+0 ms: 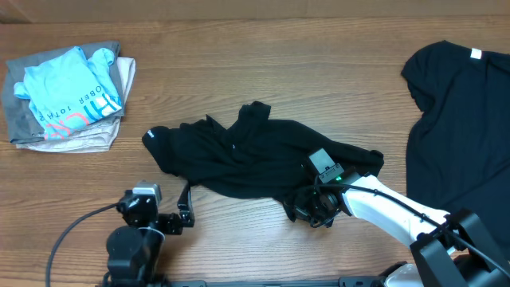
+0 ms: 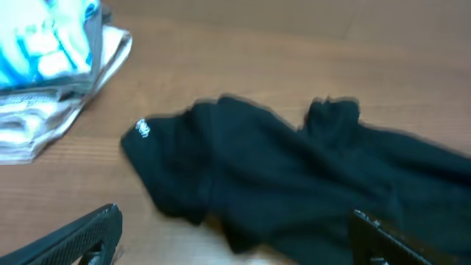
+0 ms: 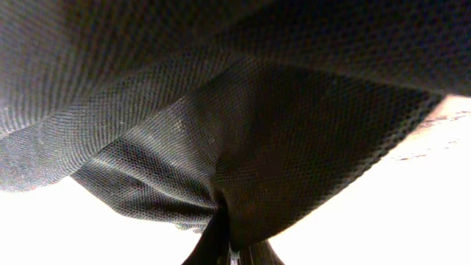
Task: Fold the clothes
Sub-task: 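Reach the left gripper to the shirt's left end and grasp it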
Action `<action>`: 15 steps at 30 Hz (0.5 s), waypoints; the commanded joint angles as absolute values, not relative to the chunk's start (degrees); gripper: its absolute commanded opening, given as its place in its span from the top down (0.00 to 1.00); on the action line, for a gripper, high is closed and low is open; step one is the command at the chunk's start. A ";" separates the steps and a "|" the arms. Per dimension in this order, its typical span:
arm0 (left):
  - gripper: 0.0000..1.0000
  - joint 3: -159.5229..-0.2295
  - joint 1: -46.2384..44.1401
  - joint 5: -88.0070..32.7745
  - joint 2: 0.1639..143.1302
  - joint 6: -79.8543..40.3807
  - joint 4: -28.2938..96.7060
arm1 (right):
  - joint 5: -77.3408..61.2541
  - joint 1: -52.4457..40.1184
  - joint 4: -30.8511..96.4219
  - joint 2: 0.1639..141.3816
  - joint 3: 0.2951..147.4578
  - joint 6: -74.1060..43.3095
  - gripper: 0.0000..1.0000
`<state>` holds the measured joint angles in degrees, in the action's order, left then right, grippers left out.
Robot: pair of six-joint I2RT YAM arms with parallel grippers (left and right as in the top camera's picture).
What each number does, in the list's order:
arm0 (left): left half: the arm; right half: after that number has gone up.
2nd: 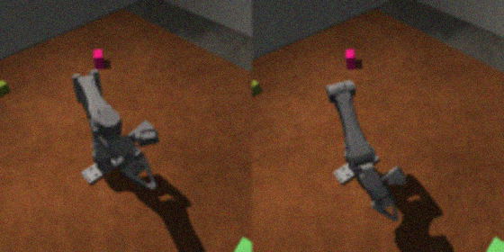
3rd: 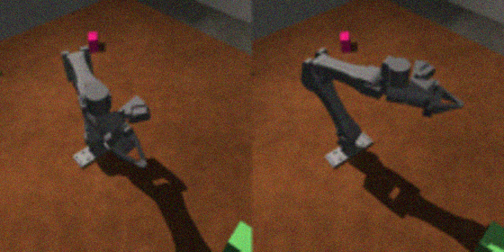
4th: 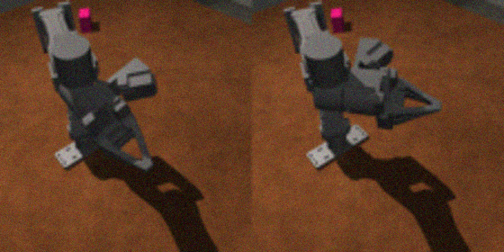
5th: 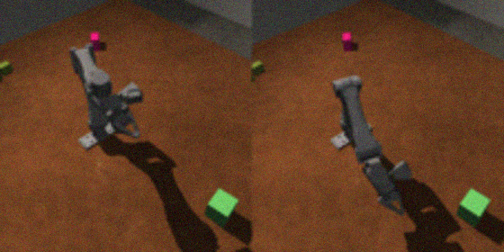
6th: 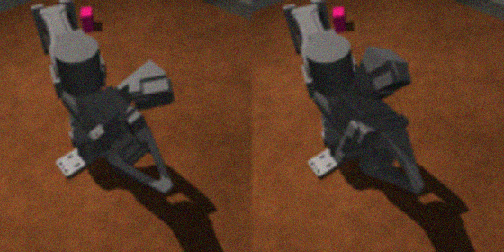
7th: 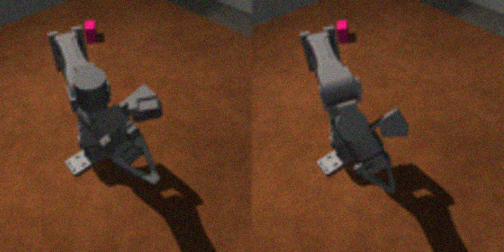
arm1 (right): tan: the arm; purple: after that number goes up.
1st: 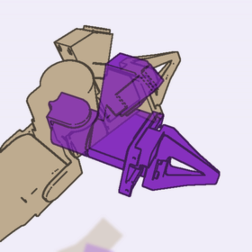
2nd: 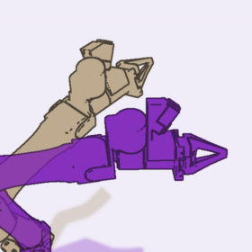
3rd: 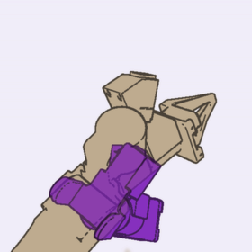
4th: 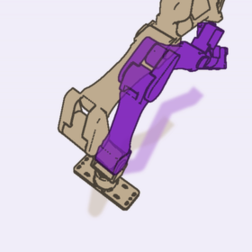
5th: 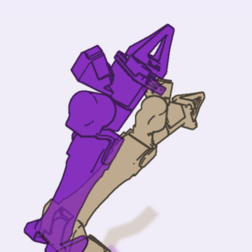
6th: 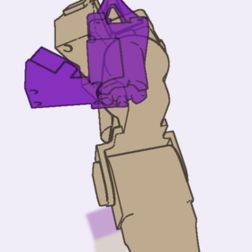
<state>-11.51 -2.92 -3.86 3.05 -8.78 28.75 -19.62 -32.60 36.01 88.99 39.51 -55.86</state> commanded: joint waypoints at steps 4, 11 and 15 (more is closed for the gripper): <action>0.00 -30.92 -3.03 -5.82 22.44 -10.70 35.57 | -18.55 -32.49 35.42 90.30 38.63 -55.53 0.96; 0.00 -58.33 -3.05 -6.57 57.36 -10.72 58.81 | -18.11 -32.49 36.05 90.30 38.63 -55.29 0.96; 0.00 -70.57 -3.03 -7.70 73.67 -10.74 65.54 | -18.13 -32.49 36.03 90.30 38.63 -55.29 0.96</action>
<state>-63.22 -2.92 -5.98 64.86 -10.20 63.40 -19.70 -32.62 35.88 89.06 39.51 -55.46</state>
